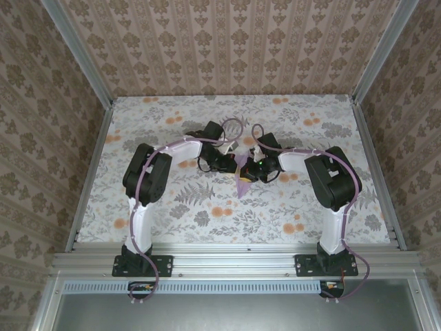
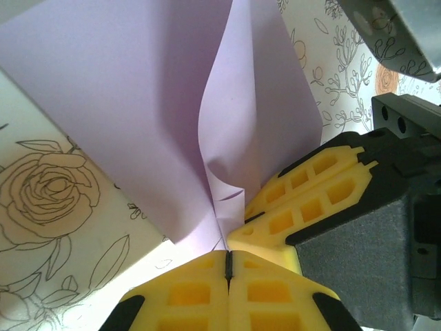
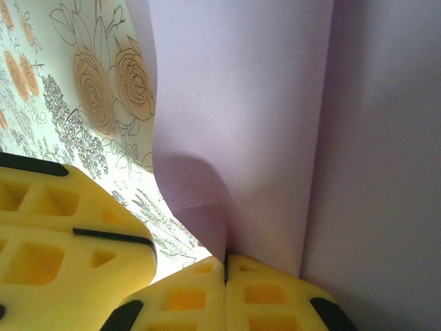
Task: Fold a paper plane with a square sheet of paper (pick it up from the middle)
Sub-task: Fourth fold the wing at the center of the table.
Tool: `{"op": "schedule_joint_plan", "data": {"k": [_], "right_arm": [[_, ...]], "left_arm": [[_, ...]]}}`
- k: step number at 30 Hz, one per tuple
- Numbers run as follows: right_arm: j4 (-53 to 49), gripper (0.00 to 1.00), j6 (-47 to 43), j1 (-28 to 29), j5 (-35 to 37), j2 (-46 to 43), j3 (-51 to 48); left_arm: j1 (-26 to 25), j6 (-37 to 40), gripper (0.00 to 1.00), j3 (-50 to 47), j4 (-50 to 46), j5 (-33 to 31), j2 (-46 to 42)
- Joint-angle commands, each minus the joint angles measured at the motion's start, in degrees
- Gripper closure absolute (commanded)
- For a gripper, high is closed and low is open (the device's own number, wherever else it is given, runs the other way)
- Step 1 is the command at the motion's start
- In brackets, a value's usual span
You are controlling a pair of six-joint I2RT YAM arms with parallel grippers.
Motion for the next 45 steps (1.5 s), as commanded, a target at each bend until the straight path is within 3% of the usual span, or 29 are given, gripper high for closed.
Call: {"op": "schedule_joint_plan", "data": {"k": [1, 33, 45], "right_arm": [[-0.40, 0.95, -1.40, 0.30, -0.17, 0.42, 0.82], [1.73, 0.96, -2.09, 1.53, -0.96, -0.96, 0.60], [-0.15, 0.96, -1.97, 1.34, 2.20, -1.05, -1.26]], "left_arm": [[-0.14, -0.29, 0.99, 1.00, -1.04, 1.06, 2.18], [-1.20, 1.98, 1.00, -2.18, -2.09, -2.59, 3.38], [-1.21, 1.61, 1.00, -0.27, -2.94, -2.62, 1.40]]}}
